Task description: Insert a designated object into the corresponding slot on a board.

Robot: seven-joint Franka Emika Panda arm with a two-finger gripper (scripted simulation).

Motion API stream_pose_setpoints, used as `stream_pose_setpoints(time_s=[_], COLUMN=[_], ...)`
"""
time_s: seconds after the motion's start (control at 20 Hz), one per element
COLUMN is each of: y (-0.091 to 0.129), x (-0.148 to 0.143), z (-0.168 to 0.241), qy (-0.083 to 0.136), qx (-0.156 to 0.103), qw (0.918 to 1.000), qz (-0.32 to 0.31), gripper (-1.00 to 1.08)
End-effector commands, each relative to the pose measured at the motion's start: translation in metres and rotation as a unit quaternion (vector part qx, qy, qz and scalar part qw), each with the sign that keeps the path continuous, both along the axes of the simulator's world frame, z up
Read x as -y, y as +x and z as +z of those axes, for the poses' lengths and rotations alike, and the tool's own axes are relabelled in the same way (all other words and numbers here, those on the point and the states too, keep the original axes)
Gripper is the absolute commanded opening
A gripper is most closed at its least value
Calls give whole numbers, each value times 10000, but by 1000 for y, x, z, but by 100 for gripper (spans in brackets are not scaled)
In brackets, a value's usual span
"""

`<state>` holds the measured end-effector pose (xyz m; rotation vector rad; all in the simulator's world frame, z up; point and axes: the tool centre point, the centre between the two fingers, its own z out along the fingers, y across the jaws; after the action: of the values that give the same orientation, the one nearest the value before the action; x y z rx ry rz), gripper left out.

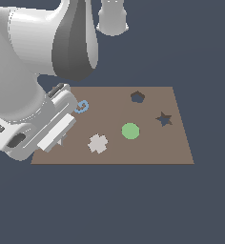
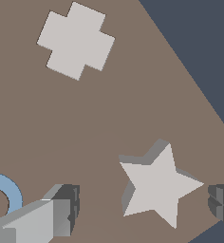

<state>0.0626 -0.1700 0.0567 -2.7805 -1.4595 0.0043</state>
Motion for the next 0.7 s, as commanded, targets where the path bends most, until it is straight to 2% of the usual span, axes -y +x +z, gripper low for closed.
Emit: stream_pose_setpoints(time_s=[0.0, 0.65], y=[6, 13], x=[4, 8], z=[-3, -10], qy=[0, 1], qx=[8, 14], qw=[9999, 9995], qz=[155, 330], gripper=[100, 100])
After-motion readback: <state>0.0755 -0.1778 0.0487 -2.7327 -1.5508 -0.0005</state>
